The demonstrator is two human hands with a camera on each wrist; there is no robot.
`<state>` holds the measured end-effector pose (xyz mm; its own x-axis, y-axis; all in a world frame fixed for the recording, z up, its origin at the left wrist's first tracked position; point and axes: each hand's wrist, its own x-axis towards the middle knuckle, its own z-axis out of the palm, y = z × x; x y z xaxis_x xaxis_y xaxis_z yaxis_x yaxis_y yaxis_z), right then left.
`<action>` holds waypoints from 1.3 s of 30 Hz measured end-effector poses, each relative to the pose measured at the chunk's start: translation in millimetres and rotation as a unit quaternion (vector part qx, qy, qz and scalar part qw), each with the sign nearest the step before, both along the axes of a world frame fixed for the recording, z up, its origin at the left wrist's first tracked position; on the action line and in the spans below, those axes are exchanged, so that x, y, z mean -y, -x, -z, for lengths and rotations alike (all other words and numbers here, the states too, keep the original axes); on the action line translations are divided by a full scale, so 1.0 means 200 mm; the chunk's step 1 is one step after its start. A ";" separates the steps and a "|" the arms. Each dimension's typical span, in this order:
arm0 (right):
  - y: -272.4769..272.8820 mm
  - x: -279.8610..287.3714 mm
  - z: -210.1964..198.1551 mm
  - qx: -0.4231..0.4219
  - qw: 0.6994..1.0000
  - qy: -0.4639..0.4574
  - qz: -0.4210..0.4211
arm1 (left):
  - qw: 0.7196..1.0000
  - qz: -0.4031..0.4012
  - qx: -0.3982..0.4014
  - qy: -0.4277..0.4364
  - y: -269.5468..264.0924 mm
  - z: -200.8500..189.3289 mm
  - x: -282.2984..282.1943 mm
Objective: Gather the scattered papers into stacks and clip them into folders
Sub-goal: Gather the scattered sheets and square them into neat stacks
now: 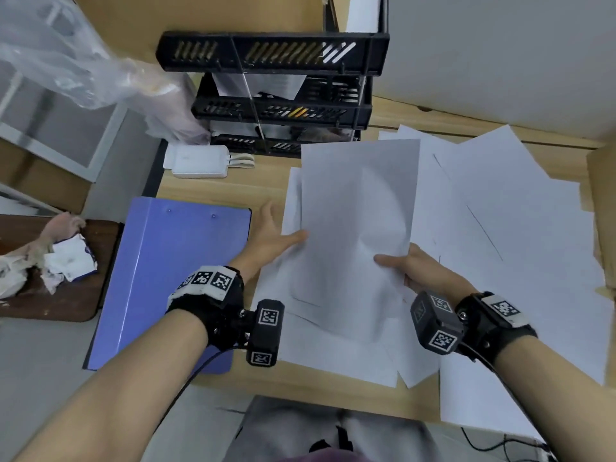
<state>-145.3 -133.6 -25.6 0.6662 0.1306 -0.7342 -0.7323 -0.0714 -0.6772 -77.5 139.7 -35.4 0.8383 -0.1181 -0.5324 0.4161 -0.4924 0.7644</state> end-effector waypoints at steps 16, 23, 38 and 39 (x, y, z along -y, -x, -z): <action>0.24 0.63 -0.17 -0.023 0.982 0.119 0.143 | 0.958 0.125 -0.134 0.221 -0.03 -0.09 0.72; 0.41 0.73 0.02 -0.074 0.954 0.206 0.204 | 0.992 -0.090 -0.083 -0.031 -0.07 0.12 0.62; 0.33 0.71 0.23 -0.121 0.957 0.160 0.210 | 0.978 -0.144 -0.121 -0.094 -0.14 0.20 0.49; 0.33 0.71 0.23 -0.125 0.957 0.157 0.210 | 0.977 -0.146 -0.127 -0.088 -0.15 0.21 0.49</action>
